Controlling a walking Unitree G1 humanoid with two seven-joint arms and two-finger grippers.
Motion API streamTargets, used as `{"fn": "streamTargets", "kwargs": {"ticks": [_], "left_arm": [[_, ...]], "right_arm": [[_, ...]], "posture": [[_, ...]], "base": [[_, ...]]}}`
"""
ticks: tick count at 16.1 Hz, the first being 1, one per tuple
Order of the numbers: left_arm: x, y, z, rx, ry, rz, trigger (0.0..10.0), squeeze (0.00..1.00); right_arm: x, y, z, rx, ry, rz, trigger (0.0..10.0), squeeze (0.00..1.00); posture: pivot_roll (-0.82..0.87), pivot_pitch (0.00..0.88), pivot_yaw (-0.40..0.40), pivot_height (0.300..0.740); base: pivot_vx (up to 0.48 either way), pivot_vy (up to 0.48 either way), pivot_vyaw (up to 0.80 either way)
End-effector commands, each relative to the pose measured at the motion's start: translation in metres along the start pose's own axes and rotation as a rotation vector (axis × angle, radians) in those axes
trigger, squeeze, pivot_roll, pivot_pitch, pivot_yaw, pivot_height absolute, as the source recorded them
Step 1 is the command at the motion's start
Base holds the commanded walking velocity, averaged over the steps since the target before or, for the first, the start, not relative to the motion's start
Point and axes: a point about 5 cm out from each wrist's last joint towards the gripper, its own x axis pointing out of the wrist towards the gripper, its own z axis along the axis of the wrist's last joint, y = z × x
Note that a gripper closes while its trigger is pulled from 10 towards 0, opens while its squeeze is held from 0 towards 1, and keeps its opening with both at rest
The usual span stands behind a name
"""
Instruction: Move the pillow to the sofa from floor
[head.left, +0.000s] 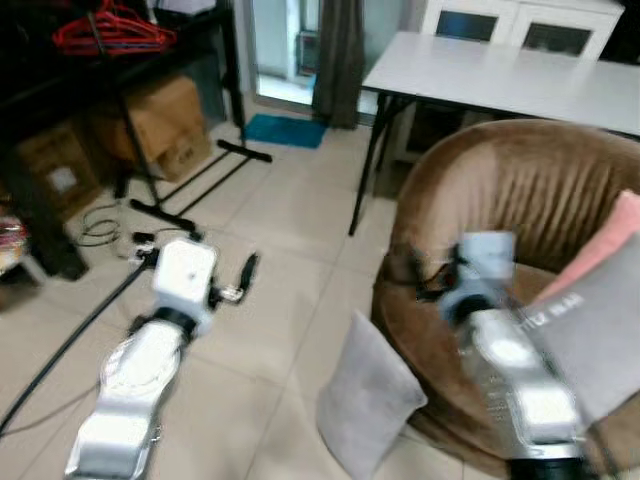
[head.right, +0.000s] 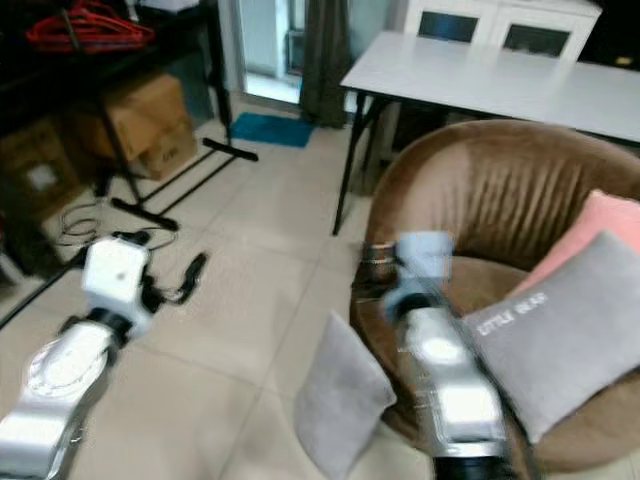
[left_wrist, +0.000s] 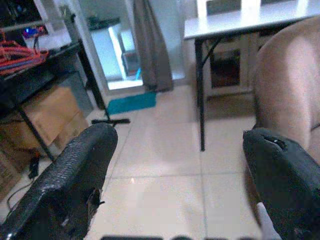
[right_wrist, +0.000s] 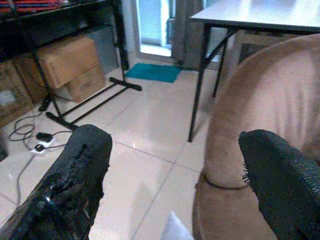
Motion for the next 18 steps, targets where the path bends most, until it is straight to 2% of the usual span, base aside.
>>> {"fn": "streamTargets", "kwargs": {"ticks": [1,8,10,15,18], "left_arm": [[0.003,-0.005,0.005,0.005,-0.021,-0.021,10.0,0.4],[0.004,-0.003,0.004,0.01,-0.021,-0.006,10.0,0.4],[0.005,0.0,0.003,0.008,-0.013,0.045,10.0,0.37],[0.008,0.007,0.001,0.007,0.0,0.103,10.0,0.28],[0.009,0.005,0.001,0.006,-0.002,0.101,10.0,0.25]], "right_arm": [[-0.002,-0.01,0.003,-0.022,-0.021,-0.034,10.0,0.0],[0.003,-0.01,0.004,-0.034,-0.03,-0.036,10.0,0.0],[0.003,-0.012,0.004,-0.017,-0.032,-0.045,10.0,0.0],[0.003,-0.012,0.003,-0.017,-0.04,-0.052,10.0,0.0],[0.004,-0.012,0.004,-0.025,-0.044,-0.046,10.0,0.0]], "posture": [[-0.07,0.0,-0.015,0.74],[-0.06,0.0,-0.018,0.74],[-0.07,0.0,-0.013,0.735],[-0.07,0.0,-0.006,0.685],[-0.07,0.0,-0.008,0.655]], "base": [[0.296,0.0,0.0],[0.286,0.0,0.0],[0.0,0.0,0.0],[0.0,0.0,0.0],[0.0,0.0,0.0]]}}
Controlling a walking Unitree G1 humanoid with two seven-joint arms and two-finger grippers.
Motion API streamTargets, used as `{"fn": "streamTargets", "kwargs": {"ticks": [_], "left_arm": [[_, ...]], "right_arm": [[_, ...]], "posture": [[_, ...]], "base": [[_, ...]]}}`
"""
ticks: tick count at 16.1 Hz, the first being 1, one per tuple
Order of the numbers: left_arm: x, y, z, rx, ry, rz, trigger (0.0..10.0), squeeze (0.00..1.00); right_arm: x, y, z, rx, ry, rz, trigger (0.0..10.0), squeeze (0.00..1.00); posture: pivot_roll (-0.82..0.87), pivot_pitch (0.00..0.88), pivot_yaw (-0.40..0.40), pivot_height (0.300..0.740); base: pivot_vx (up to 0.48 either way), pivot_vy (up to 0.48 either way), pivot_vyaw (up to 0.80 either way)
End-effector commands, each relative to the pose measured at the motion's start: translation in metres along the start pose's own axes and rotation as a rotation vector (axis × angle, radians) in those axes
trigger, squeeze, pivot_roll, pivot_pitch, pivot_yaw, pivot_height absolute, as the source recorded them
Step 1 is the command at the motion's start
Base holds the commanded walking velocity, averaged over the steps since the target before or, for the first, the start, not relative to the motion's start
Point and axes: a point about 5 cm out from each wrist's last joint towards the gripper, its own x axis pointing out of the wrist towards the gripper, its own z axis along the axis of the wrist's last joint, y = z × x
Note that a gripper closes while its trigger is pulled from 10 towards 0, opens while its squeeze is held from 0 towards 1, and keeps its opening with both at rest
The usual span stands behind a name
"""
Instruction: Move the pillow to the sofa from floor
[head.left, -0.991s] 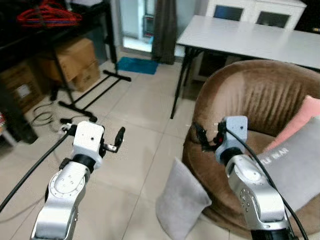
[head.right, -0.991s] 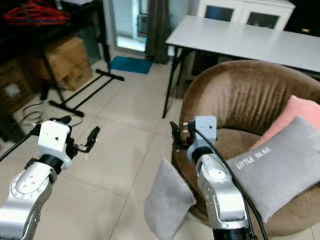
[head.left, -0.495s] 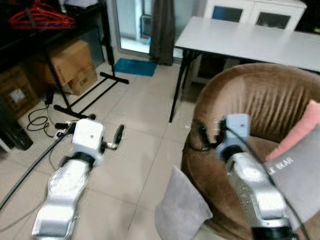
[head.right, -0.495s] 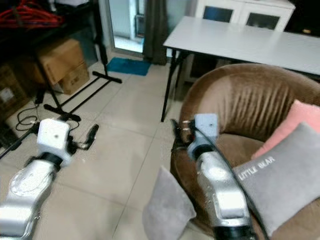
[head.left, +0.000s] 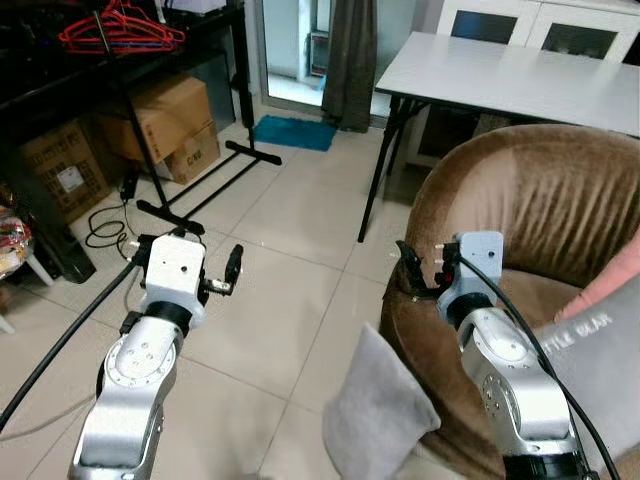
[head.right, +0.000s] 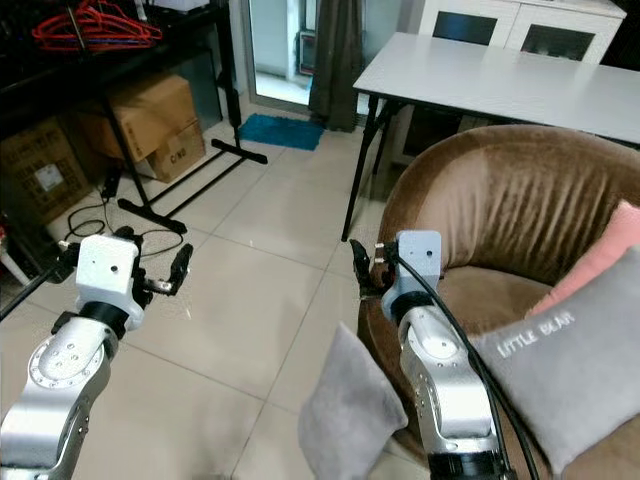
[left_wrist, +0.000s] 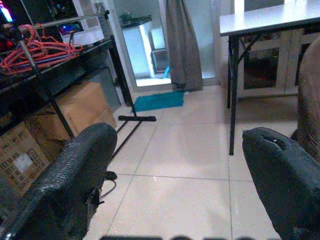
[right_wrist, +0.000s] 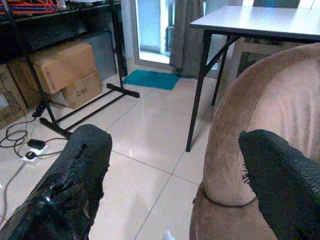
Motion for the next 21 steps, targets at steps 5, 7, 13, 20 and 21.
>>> {"fn": "streamTargets", "kwargs": {"ticks": [5,7,13,20,21], "left_arm": [[0.0014,-0.0016,-0.0024,0.006,0.009,0.015,10.0,0.22],[0.0016,0.0005,-0.0038,0.018,0.014,0.029,10.0,0.23],[0.001,0.0013,-0.0047,0.028,0.017,0.043,10.0,0.24],[0.0007,0.0016,-0.0018,0.001,-0.007,0.038,10.0,0.24],[0.0009,0.0019,-0.001,-0.007,-0.012,0.039,10.0,0.25]], "right_arm": [[0.0032,0.001,0.0033,-0.037,-0.016,0.016,10.0,0.0],[0.004,0.0025,0.0034,-0.036,-0.015,0.02,10.0,0.0],[0.005,0.003,0.0015,-0.033,-0.005,0.023,10.0,0.0],[0.0055,0.0031,0.0001,-0.04,-0.006,0.019,10.0,0.0],[0.0057,0.0034,0.0004,-0.04,-0.009,0.021,10.0,0.0]], "posture": [[-0.07,0.0,-0.013,0.635],[-0.07,0.0,-0.015,0.635],[-0.07,0.0,-0.02,0.635],[-0.07,0.0,-0.023,0.635],[-0.07,0.0,-0.024,0.635]], "base": [[0.0,0.0,0.0],[0.0,0.0,0.0],[0.0,-0.374,0.0],[0.0,0.0,0.0],[0.0,0.0,0.0]]}}
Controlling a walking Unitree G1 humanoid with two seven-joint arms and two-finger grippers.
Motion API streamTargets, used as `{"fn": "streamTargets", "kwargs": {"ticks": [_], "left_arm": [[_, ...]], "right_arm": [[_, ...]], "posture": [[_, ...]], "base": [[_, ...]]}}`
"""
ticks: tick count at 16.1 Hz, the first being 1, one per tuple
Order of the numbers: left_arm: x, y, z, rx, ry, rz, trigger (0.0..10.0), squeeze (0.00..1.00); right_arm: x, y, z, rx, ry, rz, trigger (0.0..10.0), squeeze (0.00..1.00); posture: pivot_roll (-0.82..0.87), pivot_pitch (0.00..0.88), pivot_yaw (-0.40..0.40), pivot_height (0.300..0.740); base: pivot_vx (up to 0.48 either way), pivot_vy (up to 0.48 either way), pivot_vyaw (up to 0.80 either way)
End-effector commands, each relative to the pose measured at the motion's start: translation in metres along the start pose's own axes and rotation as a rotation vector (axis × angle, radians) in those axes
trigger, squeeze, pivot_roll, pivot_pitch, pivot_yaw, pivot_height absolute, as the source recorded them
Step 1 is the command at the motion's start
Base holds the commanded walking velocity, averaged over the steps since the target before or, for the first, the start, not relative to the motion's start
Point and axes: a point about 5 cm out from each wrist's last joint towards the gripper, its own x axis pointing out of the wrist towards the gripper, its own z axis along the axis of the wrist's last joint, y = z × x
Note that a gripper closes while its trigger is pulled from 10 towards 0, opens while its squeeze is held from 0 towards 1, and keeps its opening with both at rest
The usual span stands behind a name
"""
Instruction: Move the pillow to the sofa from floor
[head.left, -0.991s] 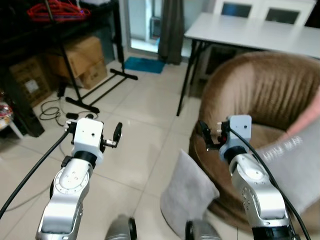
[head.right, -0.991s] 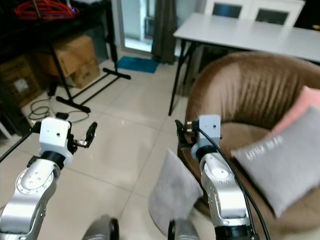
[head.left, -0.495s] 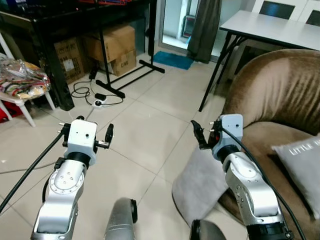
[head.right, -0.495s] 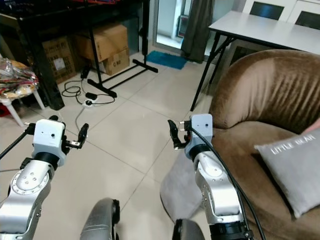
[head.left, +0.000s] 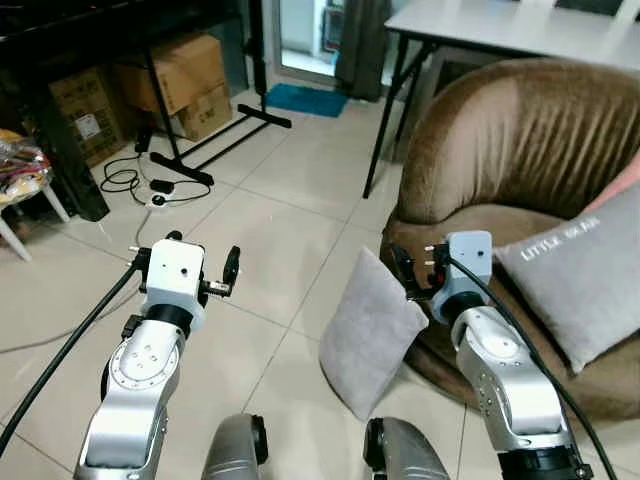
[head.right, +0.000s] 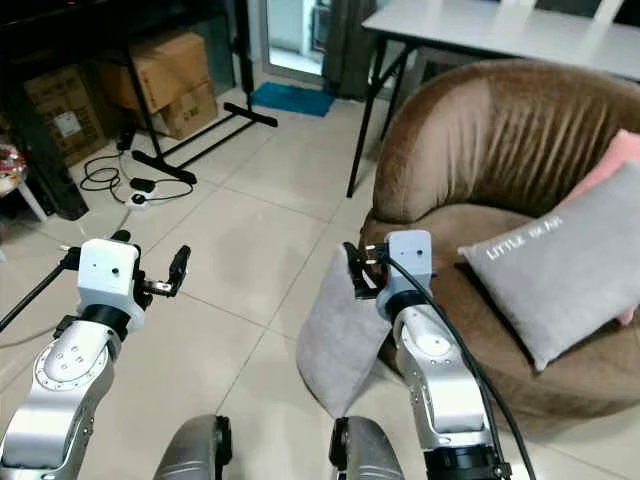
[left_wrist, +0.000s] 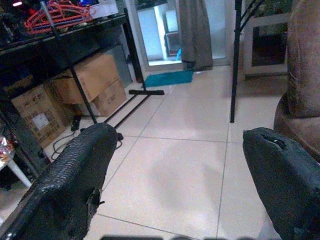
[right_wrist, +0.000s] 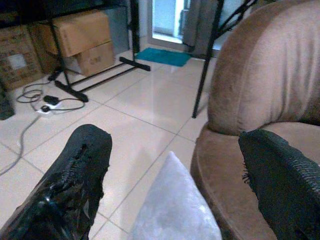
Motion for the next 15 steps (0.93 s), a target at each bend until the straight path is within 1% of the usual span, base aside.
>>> {"fn": "streamTargets", "kwargs": {"ticks": [1,3,4,5,10,12,13,15], "left_arm": [[0.0003,0.0023,0.0046,-0.007,-0.021,0.001,10.0,0.25],[-0.0004,0.0024,0.0052,-0.031,-0.03,0.002,10.0,0.24],[-0.0007,0.0019,0.0058,-0.035,-0.036,0.0,10.0,0.22],[-0.001,0.0015,0.0044,-0.015,-0.023,0.007,10.0,0.21],[-0.0007,0.0031,0.0051,-0.025,-0.032,0.012,10.0,0.24],[-0.0003,0.0032,0.0054,-0.03,-0.035,0.013,10.0,0.24],[0.0,0.0022,0.0057,-0.033,-0.041,0.001,10.0,0.25],[0.0,0.0015,0.0053,-0.036,-0.041,-0.004,10.0,0.25]], "right_arm": [[0.0008,0.001,0.0047,0.001,-0.024,0.006,10.0,0.0],[0.0006,0.001,0.0036,0.008,-0.014,0.009,10.0,0.0],[-0.0001,0.0009,0.0036,0.041,-0.024,0.011,10.0,0.0],[-0.0005,0.0004,0.0039,0.04,-0.026,0.011,10.0,0.0],[0.0011,0.0008,0.0037,0.027,-0.023,0.018,10.0,0.0],[0.0018,0.0008,0.0042,0.018,-0.03,0.021,10.0,0.0],[0.0027,0.0012,0.0023,0.001,-0.017,0.022,10.0,0.0],[0.0028,0.0023,0.0009,-0.001,-0.013,0.028,10.0,0.0]], "posture": [[-0.07,0.0,-0.024,0.635],[-0.06,0.0,-0.027,0.635],[-0.06,0.0,-0.029,0.625],[-0.06,0.0,-0.029,0.61],[-0.06,0.0,-0.035,0.555],[-0.06,0.0,-0.036,0.55],[-0.06,0.0,-0.037,0.55],[-0.06,0.0,-0.037,0.55]], "base": [[0.0,0.0,0.0],[0.0,0.0,0.0],[0.0,0.0,0.0],[0.0,0.0,0.0],[0.0,0.0,0.0],[0.0,0.0,0.0],[0.337,0.0,0.0],[0.375,0.0,0.0]]}}
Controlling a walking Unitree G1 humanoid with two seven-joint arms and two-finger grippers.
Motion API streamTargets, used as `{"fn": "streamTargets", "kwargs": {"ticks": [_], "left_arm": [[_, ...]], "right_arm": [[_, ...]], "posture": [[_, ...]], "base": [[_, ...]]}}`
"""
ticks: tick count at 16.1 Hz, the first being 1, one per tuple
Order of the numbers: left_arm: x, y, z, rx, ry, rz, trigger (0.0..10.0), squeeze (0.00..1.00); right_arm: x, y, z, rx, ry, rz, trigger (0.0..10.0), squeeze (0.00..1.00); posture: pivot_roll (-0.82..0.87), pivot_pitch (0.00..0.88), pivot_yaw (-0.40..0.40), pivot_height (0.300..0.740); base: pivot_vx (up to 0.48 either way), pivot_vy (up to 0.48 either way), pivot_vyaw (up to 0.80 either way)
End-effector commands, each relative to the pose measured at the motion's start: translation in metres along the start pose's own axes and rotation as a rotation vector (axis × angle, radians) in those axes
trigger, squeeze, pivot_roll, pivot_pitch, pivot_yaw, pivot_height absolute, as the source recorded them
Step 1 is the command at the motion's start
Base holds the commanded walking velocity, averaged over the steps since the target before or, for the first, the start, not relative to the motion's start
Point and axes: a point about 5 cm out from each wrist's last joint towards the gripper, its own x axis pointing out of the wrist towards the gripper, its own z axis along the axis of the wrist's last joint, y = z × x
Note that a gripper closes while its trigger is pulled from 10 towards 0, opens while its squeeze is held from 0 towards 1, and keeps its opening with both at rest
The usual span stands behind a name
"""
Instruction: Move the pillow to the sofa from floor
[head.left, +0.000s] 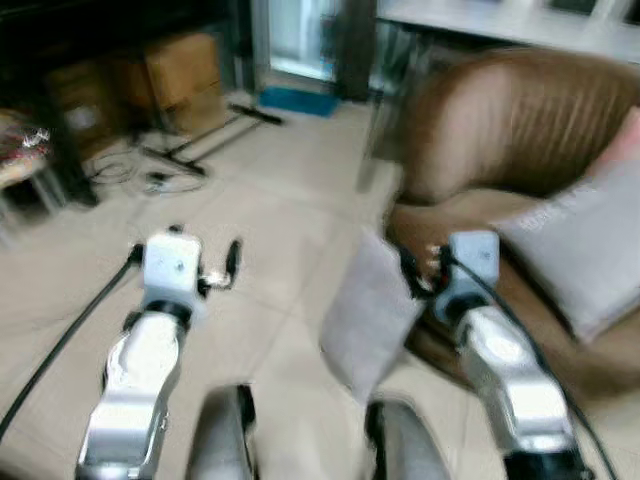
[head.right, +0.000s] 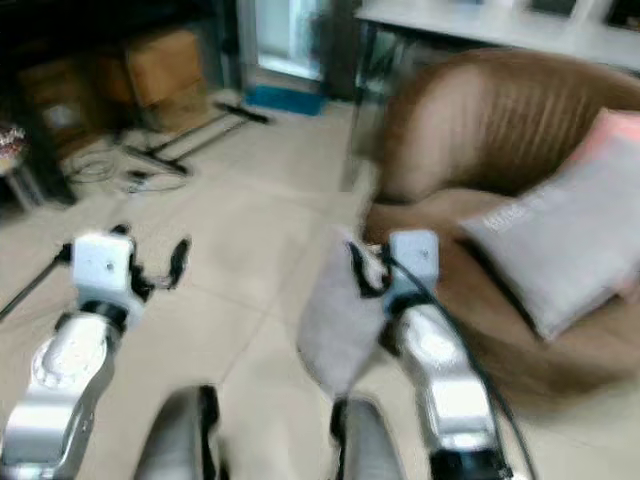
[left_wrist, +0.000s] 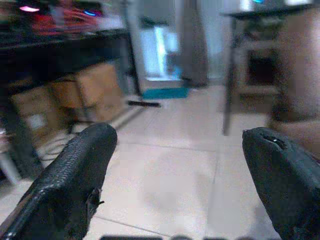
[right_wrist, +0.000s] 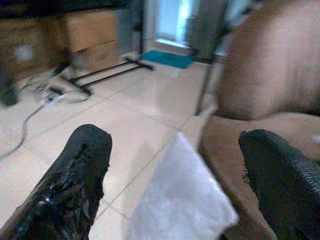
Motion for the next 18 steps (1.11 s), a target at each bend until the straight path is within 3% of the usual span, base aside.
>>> {"fn": "streamTargets", "kwargs": {"ticks": [1,11,15,18], "left_arm": [[-0.001,0.0008,-0.0047,0.004,0.024,-0.005,10.0,0.25],[-0.0003,0.0012,-0.0047,0.016,0.02,-0.017,10.0,0.25],[0.0013,-0.0001,-0.004,0.016,0.016,-0.025,10.0,0.25],[0.0014,-0.0009,-0.0042,0.015,0.017,-0.029,10.0,0.25]], "right_arm": [[0.001,0.0047,-0.0018,0.007,0.003,0.016,10.0,0.0],[0.0059,0.0039,-0.0071,0.015,0.035,0.005,10.0,0.0],[0.006,0.0006,-0.0078,0.017,0.032,-0.009,10.0,0.0],[0.005,-0.0009,-0.0074,0.004,0.025,-0.018,10.0,0.0]], "posture": [[-0.06,0.0,-0.038,0.55],[-0.05,0.0,-0.04,0.55],[-0.06,0.0,-0.035,0.55],[-0.06,0.0,-0.036,0.55]], "base": [[0.394,0.0,0.0],[0.388,0.0,0.0],[0.39,0.0,-0.72],[0.389,0.0,0.0]]}}
